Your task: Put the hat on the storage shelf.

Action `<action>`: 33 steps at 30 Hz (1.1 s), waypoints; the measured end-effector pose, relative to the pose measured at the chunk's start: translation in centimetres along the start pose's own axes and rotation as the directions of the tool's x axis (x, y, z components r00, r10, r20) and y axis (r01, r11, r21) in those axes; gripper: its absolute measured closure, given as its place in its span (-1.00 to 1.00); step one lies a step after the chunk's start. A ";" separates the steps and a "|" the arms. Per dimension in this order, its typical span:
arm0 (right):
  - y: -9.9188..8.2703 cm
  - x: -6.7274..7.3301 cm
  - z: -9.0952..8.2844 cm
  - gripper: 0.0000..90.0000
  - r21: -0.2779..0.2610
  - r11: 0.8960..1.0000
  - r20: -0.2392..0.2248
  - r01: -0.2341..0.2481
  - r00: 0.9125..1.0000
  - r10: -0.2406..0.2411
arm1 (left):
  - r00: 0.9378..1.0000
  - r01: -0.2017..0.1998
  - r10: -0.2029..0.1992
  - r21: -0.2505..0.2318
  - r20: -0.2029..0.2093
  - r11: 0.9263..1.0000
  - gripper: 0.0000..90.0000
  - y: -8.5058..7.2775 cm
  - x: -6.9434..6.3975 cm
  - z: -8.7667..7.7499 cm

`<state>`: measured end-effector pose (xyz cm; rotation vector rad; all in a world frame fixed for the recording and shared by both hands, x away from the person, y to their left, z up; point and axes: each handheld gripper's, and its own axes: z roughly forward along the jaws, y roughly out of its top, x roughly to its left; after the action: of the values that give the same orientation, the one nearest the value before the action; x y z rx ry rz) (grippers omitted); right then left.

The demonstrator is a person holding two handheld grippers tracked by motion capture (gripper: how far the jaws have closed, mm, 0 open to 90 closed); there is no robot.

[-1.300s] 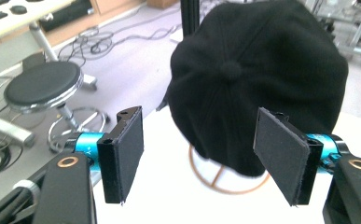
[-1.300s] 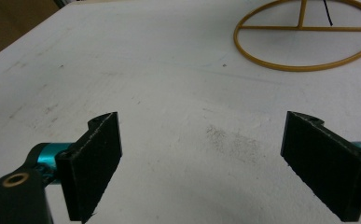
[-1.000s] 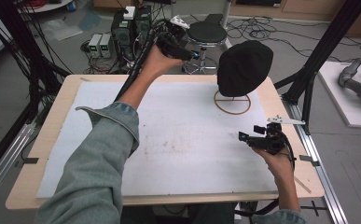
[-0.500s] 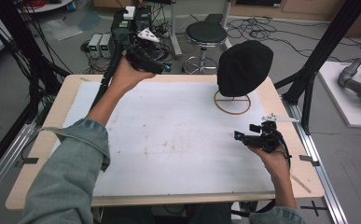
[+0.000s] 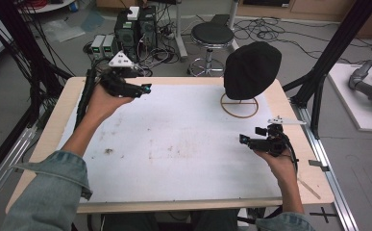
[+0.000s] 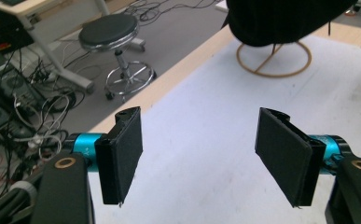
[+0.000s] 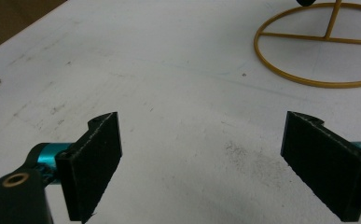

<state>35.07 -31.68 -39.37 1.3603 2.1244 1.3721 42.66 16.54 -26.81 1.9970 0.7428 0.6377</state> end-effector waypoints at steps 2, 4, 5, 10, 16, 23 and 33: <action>0.0 0.1 0.1 -0.73 0.001 1.000 -0.003 0.002 1.000 -0.002 | 1.000 0.005 -0.005 -0.009 -0.013 1.000 -0.29 -1.3 -0.1 -0.9; 0.1 0.1 0.2 -0.73 0.005 1.000 -0.001 -0.001 1.000 0.001 | 0.999 0.017 -0.017 -0.018 -0.030 1.000 -0.29 -2.7 -0.2 -1.8; 0.0 0.2 0.3 -0.73 0.005 1.000 -0.001 0.003 1.000 -0.003 | 0.999 0.023 -0.023 -0.020 -0.036 1.000 -0.29 -3.4 -0.3 -2.2; 0.0 0.4 0.5 -0.73 0.015 1.000 0.001 0.010 1.000 -0.010 | 0.996 0.056 -0.059 -0.041 -0.074 0.998 -0.30 -7.0 -0.4 -4.3; 0.0 0.5 0.6 -0.73 0.015 1.000 0.000 0.017 1.000 -0.017 | 0.985 0.120 -0.129 -0.085 -0.118 0.989 -0.32 -10.5 -0.5 -6.4; 0.0 1.0 1.2 -0.73 0.030 0.999 -0.007 0.027 1.000 -0.027 | 0.975 0.160 -0.173 -0.101 -0.138 0.982 -0.35 -14.0 -1.0 -7.3; 0.0 1.2 1.7 -0.73 0.046 0.998 -0.006 0.034 0.999 -0.033 | 0.968 0.179 -0.191 -0.087 -0.160 0.980 -0.37 -16.6 -1.4 -7.8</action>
<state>35.52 -29.70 -40.00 1.3329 2.1848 1.3236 32.17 27.03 -37.72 1.7980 0.9821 0.7169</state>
